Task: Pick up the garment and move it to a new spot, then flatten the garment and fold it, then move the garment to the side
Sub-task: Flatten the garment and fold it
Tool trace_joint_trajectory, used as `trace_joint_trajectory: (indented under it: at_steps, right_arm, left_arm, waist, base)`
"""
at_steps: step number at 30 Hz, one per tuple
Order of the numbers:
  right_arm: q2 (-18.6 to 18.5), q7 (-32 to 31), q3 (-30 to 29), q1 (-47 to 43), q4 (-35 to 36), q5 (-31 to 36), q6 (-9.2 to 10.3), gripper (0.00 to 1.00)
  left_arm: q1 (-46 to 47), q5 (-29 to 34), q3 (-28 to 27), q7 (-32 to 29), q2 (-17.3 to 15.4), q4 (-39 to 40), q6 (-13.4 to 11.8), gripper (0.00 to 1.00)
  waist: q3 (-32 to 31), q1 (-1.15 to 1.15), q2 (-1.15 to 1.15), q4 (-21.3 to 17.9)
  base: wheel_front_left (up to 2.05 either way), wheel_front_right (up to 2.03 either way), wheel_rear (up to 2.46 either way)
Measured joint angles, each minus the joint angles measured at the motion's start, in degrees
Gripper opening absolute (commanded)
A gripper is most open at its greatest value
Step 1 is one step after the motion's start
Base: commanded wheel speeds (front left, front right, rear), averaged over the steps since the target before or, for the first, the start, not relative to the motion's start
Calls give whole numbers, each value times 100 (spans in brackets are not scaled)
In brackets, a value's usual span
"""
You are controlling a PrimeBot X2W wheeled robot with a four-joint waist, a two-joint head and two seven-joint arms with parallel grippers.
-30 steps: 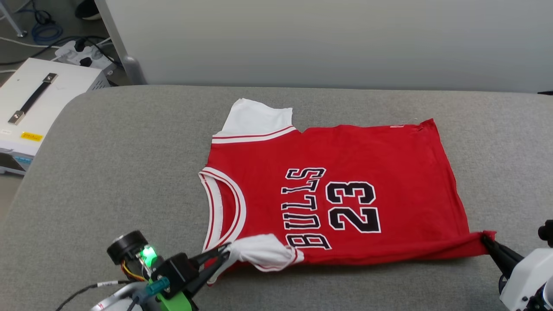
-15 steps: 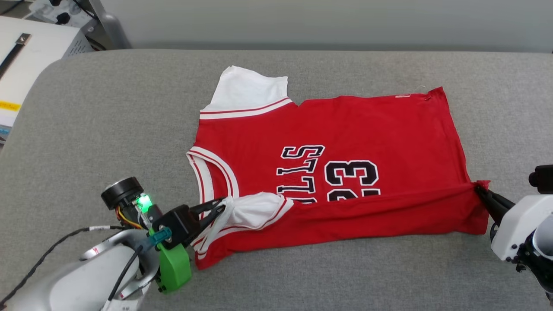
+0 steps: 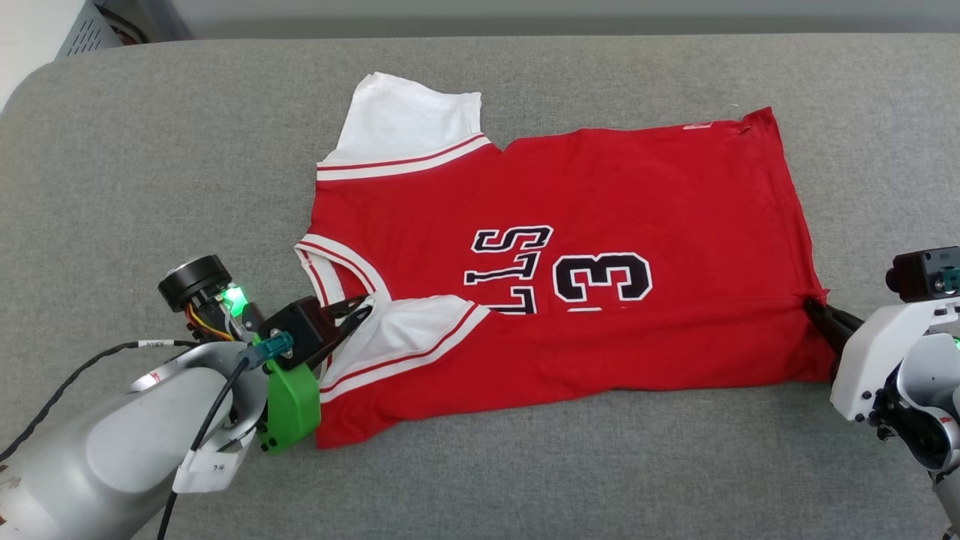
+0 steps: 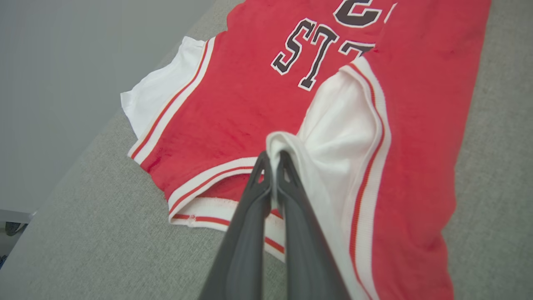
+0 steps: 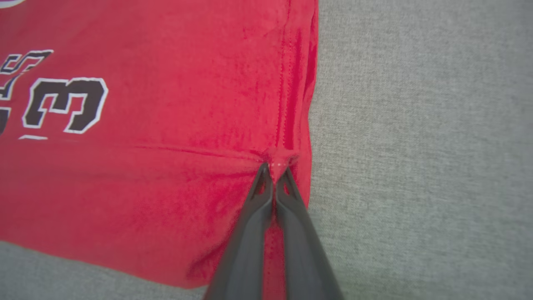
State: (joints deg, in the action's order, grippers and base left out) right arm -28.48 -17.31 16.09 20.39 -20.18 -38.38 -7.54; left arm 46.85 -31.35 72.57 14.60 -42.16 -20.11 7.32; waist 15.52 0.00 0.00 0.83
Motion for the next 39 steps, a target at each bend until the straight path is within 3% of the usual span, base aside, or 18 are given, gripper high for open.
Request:
trace_joint_trajectory:
  at_steps: [2,3,4,5,14,19,23,25,26,30,39]
  right_arm:
    - [-8,20,84,43,-46,-1,0,0]
    - [-13,36,107,65,-87,-2,0,10]
    - [-20,71,114,82,-119,-1,0,77]
    - [-29,108,118,100,-154,-1,0,100]
    - [-79,438,232,123,-257,-22,0,100]
    - [-220,671,126,55,-108,-23,0,100]
    - [-249,828,-74,-183,83,-13,1,100]
    - [-276,837,-393,-716,497,250,0,100]
    - [-287,790,-425,-831,620,352,0,100]
    - [-203,522,-709,-1217,1033,705,0,100]
    - [536,-945,-1547,-2022,2134,1340,0,100]
  left_arm:
    - [23,-42,31,3,59,-120,0,0]
    - [23,-90,47,5,91,-196,0,9]
    - [23,-126,59,5,119,-263,0,63]
    - [23,-141,68,5,146,-368,0,100]
    - [18,-378,32,7,365,-975,1,100]
    - [-126,-504,-521,7,344,-1055,-119,100]
    - [-702,-1067,-1240,7,274,-968,-465,100]
    - [-1738,-1625,-2259,7,223,-126,-1000,100]
    - [-1940,-1779,-2387,7,226,38,-1082,100]
    - [-2597,-2267,-2505,-71,225,598,-1328,100]
    - [-3247,-3015,-2641,-837,220,1922,-2308,100]
  waist:
    - [25,0,0,-14]
    - [27,0,0,-15]
    - [24,0,0,-13]
    - [17,0,0,-8]
    - [-201,0,0,44]
    - [-411,0,0,92]
    - [-624,0,0,128]
    - [-915,0,0,213]
    - [-957,0,0,235]
    - [-1077,0,0,322]
    - [-1150,0,0,389]
  base:
    - [0,0,0]
    - [0,0,0]
    - [0,0,0]
    - [0,0,0]
    - [0,0,0]
    - [0,0,0]
    - [0,0,0]
    - [0,0,0]
    - [0,0,0]
    - [0,0,0]
    - [0,0,0]
